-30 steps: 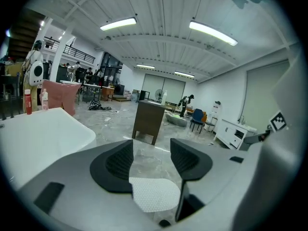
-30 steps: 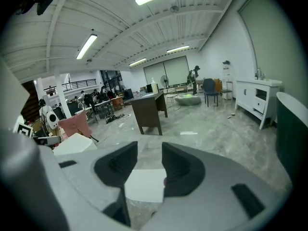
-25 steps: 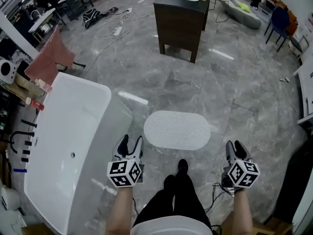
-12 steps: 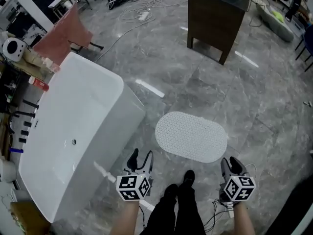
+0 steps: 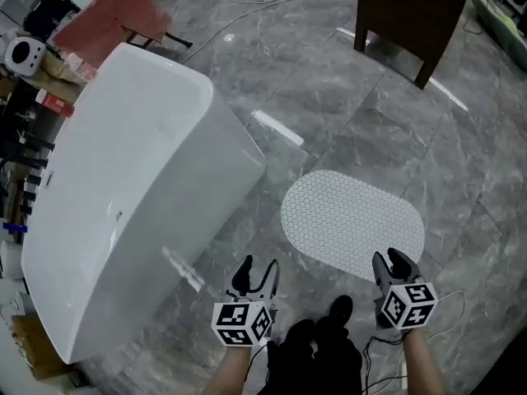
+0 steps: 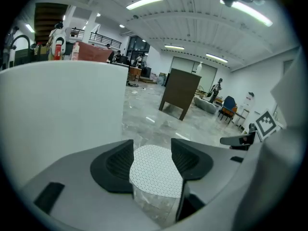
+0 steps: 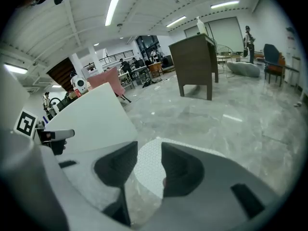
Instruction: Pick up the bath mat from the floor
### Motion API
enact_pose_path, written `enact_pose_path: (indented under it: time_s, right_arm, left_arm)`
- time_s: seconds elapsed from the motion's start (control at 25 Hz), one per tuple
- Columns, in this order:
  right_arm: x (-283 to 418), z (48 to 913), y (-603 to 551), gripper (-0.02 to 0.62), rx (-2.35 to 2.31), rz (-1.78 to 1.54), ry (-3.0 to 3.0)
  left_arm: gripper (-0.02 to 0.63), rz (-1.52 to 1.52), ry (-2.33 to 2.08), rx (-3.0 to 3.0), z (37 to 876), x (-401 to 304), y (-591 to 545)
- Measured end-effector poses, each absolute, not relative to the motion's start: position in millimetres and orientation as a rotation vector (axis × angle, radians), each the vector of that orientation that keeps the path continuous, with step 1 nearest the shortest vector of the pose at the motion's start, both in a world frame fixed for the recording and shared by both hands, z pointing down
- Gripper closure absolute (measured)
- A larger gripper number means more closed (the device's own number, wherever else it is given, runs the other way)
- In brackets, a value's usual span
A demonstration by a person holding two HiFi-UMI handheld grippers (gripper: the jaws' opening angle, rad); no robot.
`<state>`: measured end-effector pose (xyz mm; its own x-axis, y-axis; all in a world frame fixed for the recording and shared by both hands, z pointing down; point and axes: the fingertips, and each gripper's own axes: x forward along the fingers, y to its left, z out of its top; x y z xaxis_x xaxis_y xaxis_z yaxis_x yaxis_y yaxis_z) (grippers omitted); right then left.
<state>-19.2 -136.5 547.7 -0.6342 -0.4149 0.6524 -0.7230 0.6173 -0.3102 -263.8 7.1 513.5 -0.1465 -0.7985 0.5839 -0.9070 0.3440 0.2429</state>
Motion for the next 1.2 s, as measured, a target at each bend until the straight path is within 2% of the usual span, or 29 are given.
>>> enact_pose_path:
  time_s: [0.68, 0.92, 1.2]
  right_arm:
    - [-102, 798, -165, 0.440, 0.678, 0.616, -2.474]
    - [-109, 848, -170, 0.440, 0.680, 0.604, -2.499]
    - [-119, 862, -167, 0.440, 0.678, 0.624, -2.516]
  left_arm:
    - [0.356, 0.182, -2.032, 1.471, 791, -308, -24]
    - [0.350, 0.170, -2.045, 1.475, 846, -318, -44]
    - [0.327, 0.241, -2.034, 1.482, 887, -321, -69]
